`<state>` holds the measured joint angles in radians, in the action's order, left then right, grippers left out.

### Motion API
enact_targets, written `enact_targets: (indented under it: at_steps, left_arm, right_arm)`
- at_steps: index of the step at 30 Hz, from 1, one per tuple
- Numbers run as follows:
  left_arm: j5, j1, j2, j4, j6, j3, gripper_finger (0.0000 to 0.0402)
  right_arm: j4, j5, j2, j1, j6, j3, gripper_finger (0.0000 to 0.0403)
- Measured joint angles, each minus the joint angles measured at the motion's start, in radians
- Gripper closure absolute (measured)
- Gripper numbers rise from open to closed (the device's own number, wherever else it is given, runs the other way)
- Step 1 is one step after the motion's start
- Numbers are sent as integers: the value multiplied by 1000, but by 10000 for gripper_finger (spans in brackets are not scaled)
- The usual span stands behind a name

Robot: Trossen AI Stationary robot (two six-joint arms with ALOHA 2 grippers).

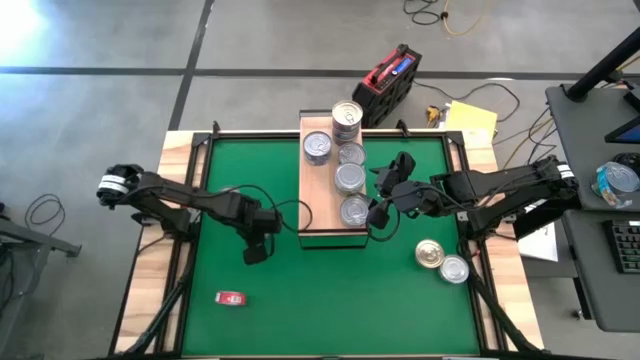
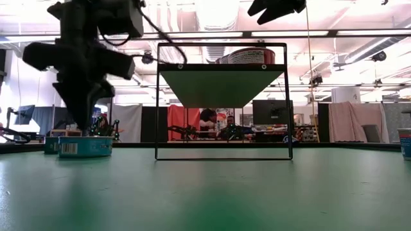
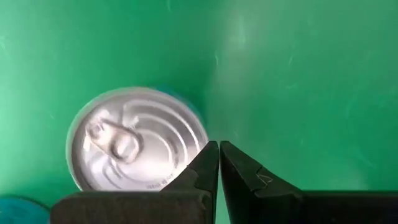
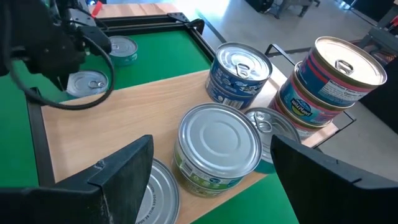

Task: Stack canned seafood by type on shelf
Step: Put the top yellow tuna can on the shelf

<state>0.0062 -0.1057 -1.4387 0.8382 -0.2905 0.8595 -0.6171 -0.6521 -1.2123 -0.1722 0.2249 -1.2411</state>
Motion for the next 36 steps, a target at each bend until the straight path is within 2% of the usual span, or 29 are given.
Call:
enact_targets:
  at_steps: [4,9,13,26,36]
  left_arm:
    - [-83,-12,0,41,34,42,401]
    - [-206,-11,1,157,1,54,401]
    - [-276,-12,2,143,-7,35,401]
    - [-275,-31,2,13,-104,-85,401]
    - [-229,-167,3,-47,-239,-87,401]
  right_arm:
    - [1,0,0,0,0,0,90]
    - [1,-1,0,0,0,0,90]
    - [1,0,0,0,0,0,90]
    - [2,-1,0,0,0,5,90]
    - [2,0,0,0,0,5,90]
